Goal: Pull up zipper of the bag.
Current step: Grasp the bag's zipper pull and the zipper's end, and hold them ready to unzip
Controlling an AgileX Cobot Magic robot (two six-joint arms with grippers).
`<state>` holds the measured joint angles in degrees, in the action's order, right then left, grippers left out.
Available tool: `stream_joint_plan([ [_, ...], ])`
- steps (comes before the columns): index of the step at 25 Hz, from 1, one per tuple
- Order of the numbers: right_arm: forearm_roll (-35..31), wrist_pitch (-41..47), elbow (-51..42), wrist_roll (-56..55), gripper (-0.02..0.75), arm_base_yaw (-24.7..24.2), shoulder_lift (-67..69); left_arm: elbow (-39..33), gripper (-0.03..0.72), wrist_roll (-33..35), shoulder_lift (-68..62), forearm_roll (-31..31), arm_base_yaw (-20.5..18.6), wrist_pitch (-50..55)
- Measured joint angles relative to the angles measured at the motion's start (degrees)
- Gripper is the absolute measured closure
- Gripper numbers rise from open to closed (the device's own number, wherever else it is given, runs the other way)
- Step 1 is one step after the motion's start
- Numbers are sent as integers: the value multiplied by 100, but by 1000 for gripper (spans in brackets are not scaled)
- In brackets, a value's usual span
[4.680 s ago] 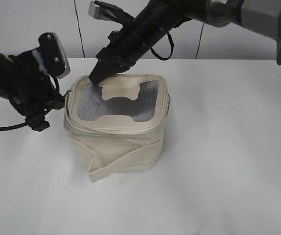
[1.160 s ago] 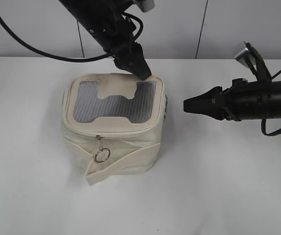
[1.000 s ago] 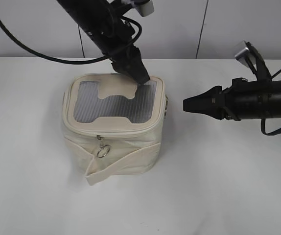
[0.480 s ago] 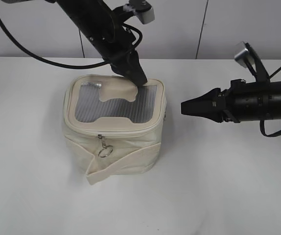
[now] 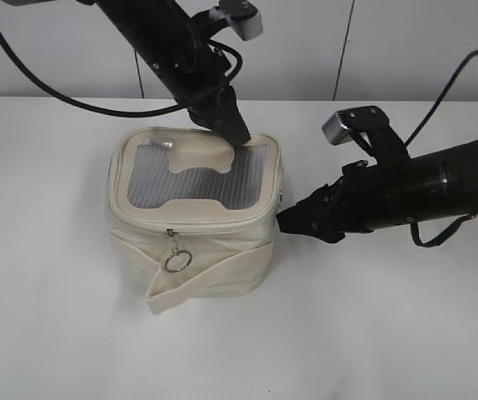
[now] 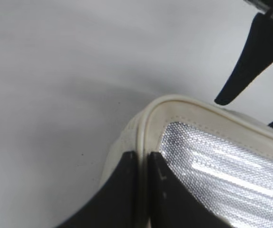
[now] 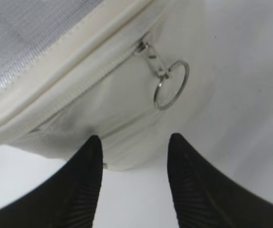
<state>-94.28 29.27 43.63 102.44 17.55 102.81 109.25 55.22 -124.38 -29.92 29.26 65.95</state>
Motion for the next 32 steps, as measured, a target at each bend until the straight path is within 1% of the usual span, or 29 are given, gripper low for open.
stream_joint_plan([
  [2, -89, -233, 95, 53, 372, 163, 0, 0, 652, -7, 0, 0, 0, 0],
  [6, -352, -634, 259, 88, 370, 289, 5, 0, 652, -13, 0, 0, 0, 0],
  [14, -433, -666, 479, 95, 377, 301, 279, 0, 655, -13, 0, 5, 0, -6],
  [16, -446, -654, 598, 95, 414, 301, 390, 0, 655, -13, 0, 10, 0, -11],
  [17, -477, -639, 646, 101, 461, 301, 443, 0, 655, -13, 0, 10, 0, -11],
  [19, -562, -605, 675, 101, 618, 303, 486, 0, 655, -18, 0, 10, 0, -11],
  [20, -586, -590, 675, 101, 678, 303, 486, 0, 655, -23, 0, 10, 0, -13],
  [21, -598, -585, 669, 95, 713, 307, 486, 0, 655, -40, 0, 10, 0, -18],
  [22, -614, -585, 634, 95, 727, 307, 463, 0, 655, -63, 0, 10, 0, -19],
  [25, -640, -591, 336, 20, 729, 307, 200, 0, 655, -146, 0, 10, 0, -32],
  [32, -769, -577, -724, -33, 729, 325, -872, 0, 655, -490, 0, 35, 7, -100],
])
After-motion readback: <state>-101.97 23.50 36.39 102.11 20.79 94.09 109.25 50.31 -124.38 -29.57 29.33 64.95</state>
